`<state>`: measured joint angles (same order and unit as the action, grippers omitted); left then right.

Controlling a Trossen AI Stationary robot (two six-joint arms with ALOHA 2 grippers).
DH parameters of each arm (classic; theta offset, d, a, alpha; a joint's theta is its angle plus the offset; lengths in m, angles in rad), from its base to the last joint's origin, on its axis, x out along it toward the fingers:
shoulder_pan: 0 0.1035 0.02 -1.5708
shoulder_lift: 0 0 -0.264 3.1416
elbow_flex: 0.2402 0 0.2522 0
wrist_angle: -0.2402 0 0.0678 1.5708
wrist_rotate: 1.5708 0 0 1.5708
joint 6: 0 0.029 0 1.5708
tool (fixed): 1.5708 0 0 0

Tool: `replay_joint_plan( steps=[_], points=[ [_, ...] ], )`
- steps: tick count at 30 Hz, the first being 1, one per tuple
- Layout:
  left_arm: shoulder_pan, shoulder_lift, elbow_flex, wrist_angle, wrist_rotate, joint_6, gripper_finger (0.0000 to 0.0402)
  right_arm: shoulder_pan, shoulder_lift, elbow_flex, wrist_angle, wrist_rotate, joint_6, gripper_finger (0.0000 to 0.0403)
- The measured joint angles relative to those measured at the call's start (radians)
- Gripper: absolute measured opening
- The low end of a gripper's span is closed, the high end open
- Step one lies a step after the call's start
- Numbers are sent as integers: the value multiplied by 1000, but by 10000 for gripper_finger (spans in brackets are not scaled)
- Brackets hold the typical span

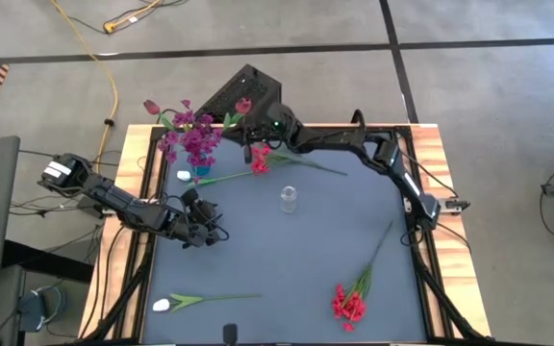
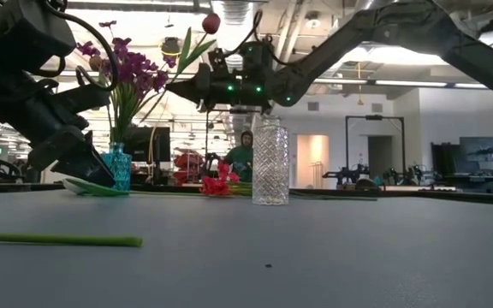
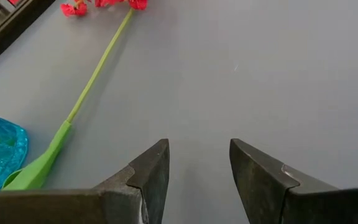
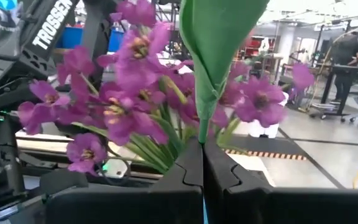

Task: Sort flowers into vase by color
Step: Put the dark red tulip into the blue vase

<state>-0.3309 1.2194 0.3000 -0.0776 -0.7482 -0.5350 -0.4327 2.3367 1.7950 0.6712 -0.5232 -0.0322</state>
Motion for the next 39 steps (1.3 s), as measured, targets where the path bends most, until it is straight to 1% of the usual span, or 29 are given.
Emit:
replay_joint_plan(
  steps=[7,14,19,21,25,28,31,34,36,39],
  points=[
    [0,0,0,0,0,1,157,17,0,0,14,1,-4,16],
    [0,0,0,0,0,-6,157,40,6,0,29,62,-89,16],
    [0,0,0,1,0,-11,157,40,6,0,21,84,-90,16],
    [4,0,0,11,-18,-17,157,38,6,0,18,85,-90,16],
    [42,-24,26,13,-94,2,157,39,6,0,17,87,-91,16],
    [88,-62,45,-10,-106,32,157,40,6,0,10,86,-92,17],
    [130,-113,64,-97,-101,25,157,38,6,0,8,83,-89,18],
    [150,-179,104,-275,-94,-28,158,38,6,0,9,82,-89,18],
    [152,-227,136,-424,-84,-92,158,38,6,0,9,82,-89,18],
    [152,-299,175,-600,-77,-250,160,38,6,0,10,80,-89,19]
  ],
)
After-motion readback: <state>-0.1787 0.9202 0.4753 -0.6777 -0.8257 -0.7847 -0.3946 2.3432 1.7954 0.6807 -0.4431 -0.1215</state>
